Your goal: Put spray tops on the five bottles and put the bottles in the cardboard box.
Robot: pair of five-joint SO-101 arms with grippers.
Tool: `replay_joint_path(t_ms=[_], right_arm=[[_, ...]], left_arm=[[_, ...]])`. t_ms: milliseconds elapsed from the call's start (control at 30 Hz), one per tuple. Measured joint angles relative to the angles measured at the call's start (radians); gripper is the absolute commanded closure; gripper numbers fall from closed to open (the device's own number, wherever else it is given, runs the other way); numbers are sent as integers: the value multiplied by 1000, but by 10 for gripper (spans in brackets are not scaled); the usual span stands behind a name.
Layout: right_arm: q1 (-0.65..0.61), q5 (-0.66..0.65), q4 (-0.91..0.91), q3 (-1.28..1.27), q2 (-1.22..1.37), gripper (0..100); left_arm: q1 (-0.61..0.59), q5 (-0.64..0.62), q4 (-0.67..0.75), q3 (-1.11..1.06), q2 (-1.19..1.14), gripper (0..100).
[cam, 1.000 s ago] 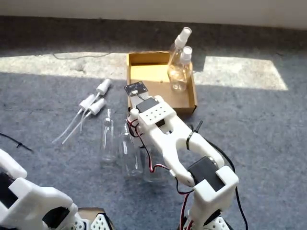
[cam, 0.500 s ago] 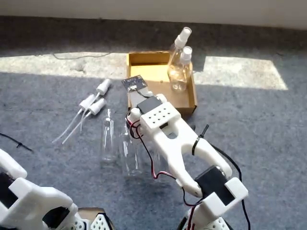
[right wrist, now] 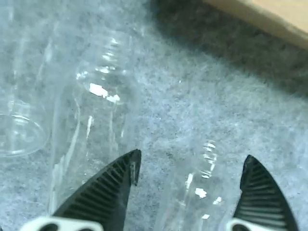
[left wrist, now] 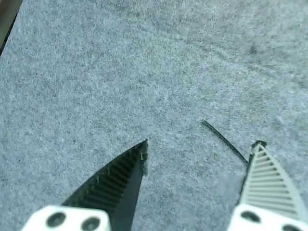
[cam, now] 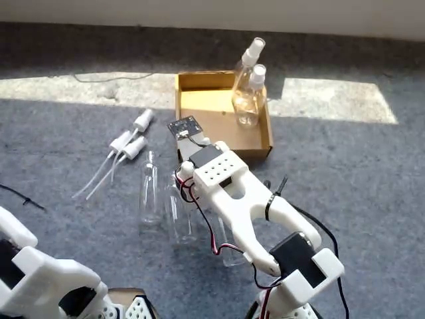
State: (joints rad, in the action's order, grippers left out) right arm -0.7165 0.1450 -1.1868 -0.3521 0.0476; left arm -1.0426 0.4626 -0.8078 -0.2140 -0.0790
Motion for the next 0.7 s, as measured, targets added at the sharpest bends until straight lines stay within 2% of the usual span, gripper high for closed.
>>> replay_joint_path(t_ms=[167, 400, 700], right_arm=[[0, 0, -60, 114, 0, 710], [38, 0, -120, 115, 0, 710], [29, 0, -87, -6, 0, 710]], left_arm=[[0, 0, 0, 0, 0, 698], [0, 0, 0, 0, 0, 698], [0, 0, 0, -6, 0, 698]])
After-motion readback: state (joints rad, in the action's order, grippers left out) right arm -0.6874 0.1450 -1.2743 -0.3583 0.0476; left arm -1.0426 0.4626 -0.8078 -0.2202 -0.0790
